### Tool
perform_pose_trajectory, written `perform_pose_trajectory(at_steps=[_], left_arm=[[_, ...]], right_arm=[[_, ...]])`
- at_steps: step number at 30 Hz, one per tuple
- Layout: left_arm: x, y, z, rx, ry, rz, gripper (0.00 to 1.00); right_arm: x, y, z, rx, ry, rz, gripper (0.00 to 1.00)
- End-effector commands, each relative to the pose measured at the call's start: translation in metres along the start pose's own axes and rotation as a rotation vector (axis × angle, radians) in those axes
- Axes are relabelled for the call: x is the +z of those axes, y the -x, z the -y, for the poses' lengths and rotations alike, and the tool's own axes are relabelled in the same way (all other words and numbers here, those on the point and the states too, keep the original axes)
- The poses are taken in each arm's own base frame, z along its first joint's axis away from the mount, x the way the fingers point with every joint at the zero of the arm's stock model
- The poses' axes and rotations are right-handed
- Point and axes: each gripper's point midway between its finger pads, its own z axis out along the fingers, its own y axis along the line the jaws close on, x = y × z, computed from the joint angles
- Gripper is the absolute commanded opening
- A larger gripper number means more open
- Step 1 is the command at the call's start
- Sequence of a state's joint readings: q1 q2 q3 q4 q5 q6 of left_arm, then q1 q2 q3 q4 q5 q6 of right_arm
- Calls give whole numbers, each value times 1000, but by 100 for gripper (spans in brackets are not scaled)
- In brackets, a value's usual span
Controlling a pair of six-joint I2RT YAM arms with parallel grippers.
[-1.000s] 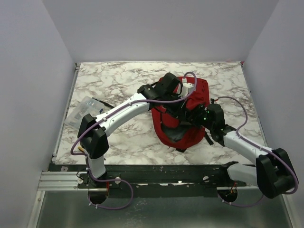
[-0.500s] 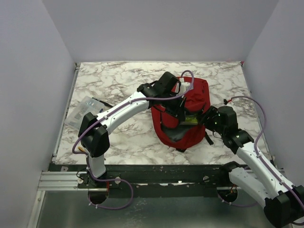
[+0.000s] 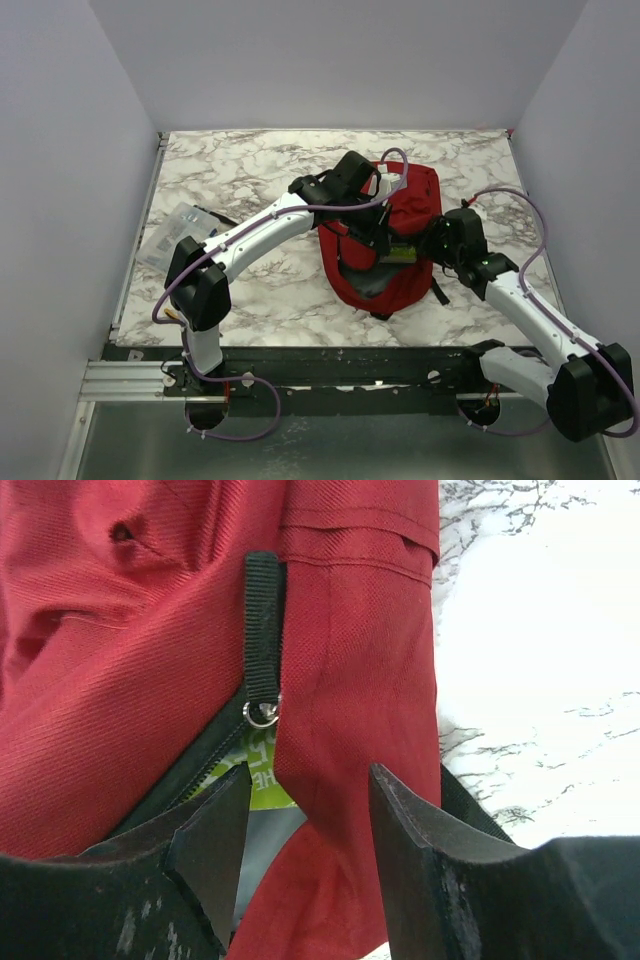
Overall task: Pack the student bag
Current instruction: Place the book in the student bag.
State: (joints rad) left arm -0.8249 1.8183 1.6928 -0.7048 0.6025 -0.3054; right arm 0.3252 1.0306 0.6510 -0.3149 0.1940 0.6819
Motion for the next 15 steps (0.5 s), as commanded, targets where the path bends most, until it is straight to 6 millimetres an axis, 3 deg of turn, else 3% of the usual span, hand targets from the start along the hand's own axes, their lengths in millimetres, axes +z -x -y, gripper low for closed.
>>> perform_pose_trajectory(at_steps=[1, 3, 5, 10, 13, 15], left_arm=[[-4, -7, 21, 15, -75, -21, 1], [-7, -7, 25, 27, -86, -14, 6], [-11, -6, 27, 52, -77, 4, 16], [-16, -6, 26, 130, -3, 43, 42], [-15, -8, 27, 172, 35, 56, 54], [-13, -11, 29, 189, 36, 50, 57]], right_arm=[[6, 0, 4, 7, -25, -1, 55], [5, -2, 11, 10, -39, 18, 55], [0, 4, 17, 24, -53, 64, 49], [-16, 17, 28, 34, -101, 133, 17], [-22, 15, 33, 41, -119, 123, 13], [-26, 16, 35, 42, -129, 123, 13]])
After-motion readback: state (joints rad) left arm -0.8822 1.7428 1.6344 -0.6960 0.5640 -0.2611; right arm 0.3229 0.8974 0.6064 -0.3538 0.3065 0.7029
